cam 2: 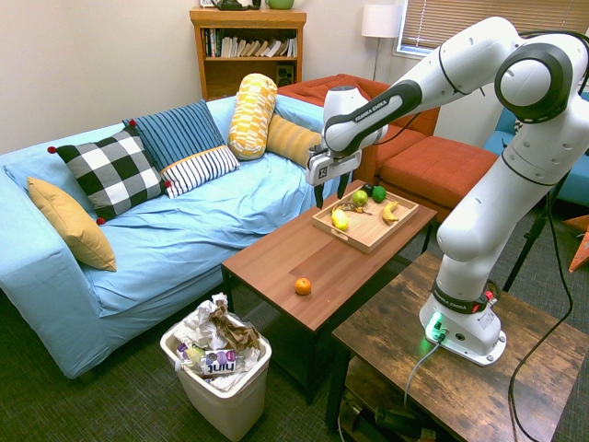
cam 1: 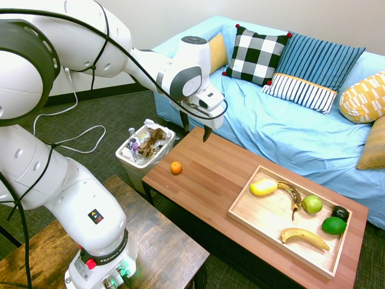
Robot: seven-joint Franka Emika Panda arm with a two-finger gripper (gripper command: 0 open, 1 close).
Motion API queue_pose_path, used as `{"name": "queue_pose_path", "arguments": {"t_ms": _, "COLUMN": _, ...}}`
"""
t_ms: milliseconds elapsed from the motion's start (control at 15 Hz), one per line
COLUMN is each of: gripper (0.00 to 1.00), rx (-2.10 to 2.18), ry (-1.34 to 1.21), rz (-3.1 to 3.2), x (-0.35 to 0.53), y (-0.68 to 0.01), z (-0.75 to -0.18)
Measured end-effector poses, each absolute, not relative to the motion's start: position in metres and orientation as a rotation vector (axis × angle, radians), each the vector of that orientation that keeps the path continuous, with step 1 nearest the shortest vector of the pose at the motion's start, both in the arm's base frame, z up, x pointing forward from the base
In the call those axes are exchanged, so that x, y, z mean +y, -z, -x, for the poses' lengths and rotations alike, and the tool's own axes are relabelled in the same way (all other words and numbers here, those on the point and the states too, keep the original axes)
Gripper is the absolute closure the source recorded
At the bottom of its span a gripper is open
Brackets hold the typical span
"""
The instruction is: Put the tangerine in the tray
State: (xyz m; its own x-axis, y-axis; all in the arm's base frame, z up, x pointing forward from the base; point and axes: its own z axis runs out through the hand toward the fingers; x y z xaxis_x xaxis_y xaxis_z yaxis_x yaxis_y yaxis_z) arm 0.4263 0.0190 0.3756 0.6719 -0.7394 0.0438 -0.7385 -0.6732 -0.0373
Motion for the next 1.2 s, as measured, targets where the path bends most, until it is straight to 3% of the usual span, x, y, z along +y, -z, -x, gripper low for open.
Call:
{"name": "queue_pose_path", "arguments": {"t_ms": 267, "gripper": 0.00, "rx": 1.248, "ry": 0.053, "rz": 2.864, "x": 0.020, "y": -0.360, "z": -0.430}}
{"name": "queue_pose_path", "arguments": {"t_ms": 1200, "gripper": 0.00, "rx": 1.182, "ry": -0.156, "rz": 2.919, "x": 0.097, "y": -0.201, "z": -0.440}}
